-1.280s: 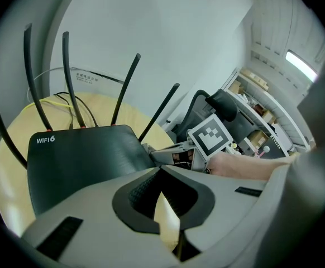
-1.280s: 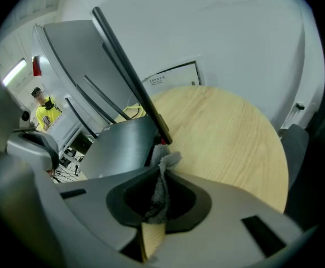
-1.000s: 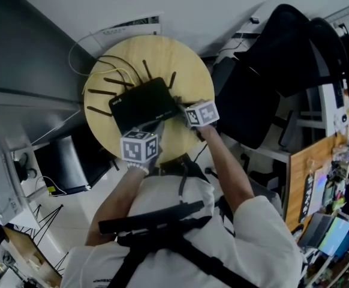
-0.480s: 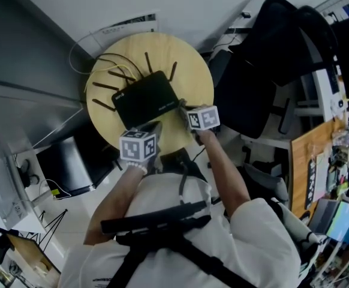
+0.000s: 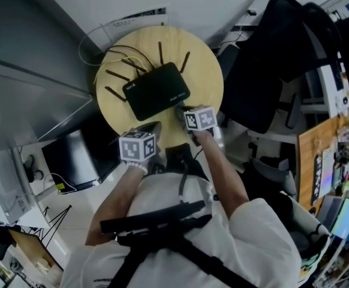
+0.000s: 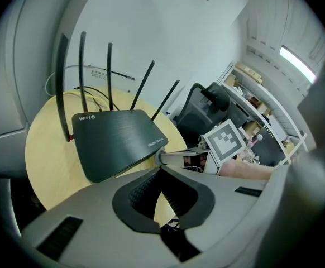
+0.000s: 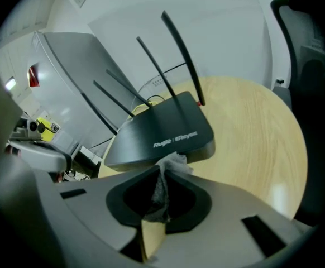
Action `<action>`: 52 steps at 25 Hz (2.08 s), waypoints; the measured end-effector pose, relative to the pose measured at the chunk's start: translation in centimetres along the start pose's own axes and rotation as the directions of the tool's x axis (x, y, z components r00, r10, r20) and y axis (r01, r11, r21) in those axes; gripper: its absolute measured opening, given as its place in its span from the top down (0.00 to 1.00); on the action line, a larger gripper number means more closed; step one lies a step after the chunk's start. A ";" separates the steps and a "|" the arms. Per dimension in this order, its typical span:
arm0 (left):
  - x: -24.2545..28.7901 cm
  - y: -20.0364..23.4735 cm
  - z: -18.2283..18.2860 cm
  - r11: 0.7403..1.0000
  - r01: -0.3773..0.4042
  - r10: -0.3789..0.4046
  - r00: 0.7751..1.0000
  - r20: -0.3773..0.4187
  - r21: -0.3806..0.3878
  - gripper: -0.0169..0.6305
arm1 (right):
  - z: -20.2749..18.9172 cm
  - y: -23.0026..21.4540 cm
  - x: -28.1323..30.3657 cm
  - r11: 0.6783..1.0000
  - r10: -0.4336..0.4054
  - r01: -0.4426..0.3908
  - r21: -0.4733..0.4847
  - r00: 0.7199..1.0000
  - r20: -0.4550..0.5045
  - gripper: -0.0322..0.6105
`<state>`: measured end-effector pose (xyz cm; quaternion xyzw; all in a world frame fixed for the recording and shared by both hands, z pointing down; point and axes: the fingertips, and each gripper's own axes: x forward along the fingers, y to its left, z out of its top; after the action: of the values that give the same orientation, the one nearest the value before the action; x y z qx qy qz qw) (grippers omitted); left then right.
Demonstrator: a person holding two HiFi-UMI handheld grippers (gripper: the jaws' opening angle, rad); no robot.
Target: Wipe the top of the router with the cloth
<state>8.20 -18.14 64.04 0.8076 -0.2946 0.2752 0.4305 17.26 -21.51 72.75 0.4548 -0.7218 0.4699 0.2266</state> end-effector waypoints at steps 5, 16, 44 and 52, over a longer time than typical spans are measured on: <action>-1.9 1.6 -1.6 0.999 -0.018 0.018 1.000 0.007 -0.030 0.98 | -0.8 2.9 1.7 1.000 0.021 -0.021 -0.014 1.000 -0.015 0.89; -5.2 4.7 -2.7 0.997 -0.064 0.065 0.997 0.040 -0.046 0.98 | -2.5 8.5 4.9 0.996 0.081 -0.083 -0.037 0.995 -0.055 0.89; -12.7 12.6 -5.5 0.968 -0.137 0.168 0.977 0.135 -0.208 0.98 | -1.3 18.4 10.6 1.000 0.022 -0.022 0.005 0.999 -0.026 0.89; -14.5 14.8 -6.1 0.946 -0.169 0.217 0.964 0.153 -0.275 0.98 | 2.3 18.9 12.0 0.974 -0.110 0.091 0.209 0.990 0.083 0.89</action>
<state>-13.29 -16.16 64.70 0.7331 -0.4438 0.2009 0.4746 -4.80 -26.18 71.82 0.5332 -0.6556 0.5077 0.1678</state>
